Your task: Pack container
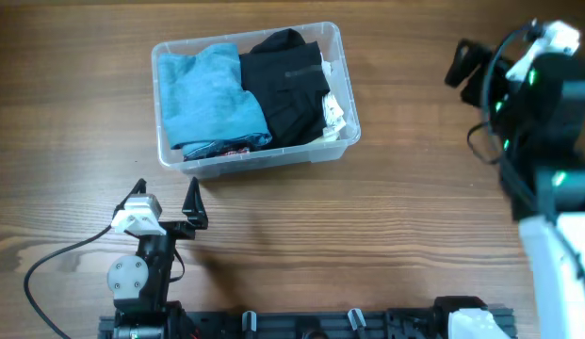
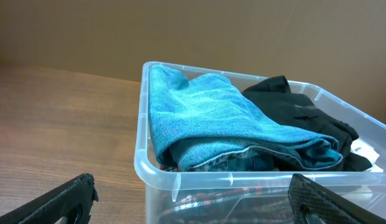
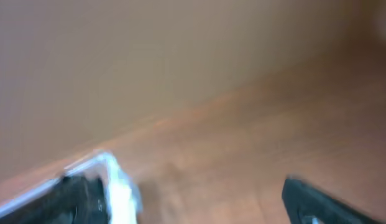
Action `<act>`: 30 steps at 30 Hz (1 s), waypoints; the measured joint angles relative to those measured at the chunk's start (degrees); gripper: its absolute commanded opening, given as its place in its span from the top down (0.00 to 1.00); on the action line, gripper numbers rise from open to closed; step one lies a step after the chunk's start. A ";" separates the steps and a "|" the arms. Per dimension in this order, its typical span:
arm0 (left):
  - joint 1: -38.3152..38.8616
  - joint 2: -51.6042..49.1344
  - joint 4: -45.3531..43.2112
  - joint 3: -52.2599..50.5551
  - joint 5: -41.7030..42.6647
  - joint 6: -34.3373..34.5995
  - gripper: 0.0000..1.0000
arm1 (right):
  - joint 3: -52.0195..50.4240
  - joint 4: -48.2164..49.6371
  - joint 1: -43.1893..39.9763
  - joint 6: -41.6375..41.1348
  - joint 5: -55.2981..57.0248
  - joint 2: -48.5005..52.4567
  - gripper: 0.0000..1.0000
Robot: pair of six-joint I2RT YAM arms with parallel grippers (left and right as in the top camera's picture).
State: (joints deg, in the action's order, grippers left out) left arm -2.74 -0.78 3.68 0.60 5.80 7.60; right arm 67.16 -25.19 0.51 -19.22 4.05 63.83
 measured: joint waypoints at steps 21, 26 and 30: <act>0.00 0.04 0.00 0.00 0.00 0.02 0.00 | -64.72 37.70 0.11 15.63 -10.69 -55.71 0.00; 0.00 0.04 0.00 0.00 0.00 0.02 0.00 | -66.73 32.41 0.11 15.63 -10.36 -61.35 0.00; 0.00 0.04 0.00 0.00 0.00 0.00 0.00 | -66.71 28.37 0.09 15.63 -9.11 -62.84 0.00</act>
State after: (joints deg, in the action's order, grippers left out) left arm -2.74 -0.73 3.68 0.60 5.80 7.60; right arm 0.45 3.18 0.60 -3.60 -5.06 0.99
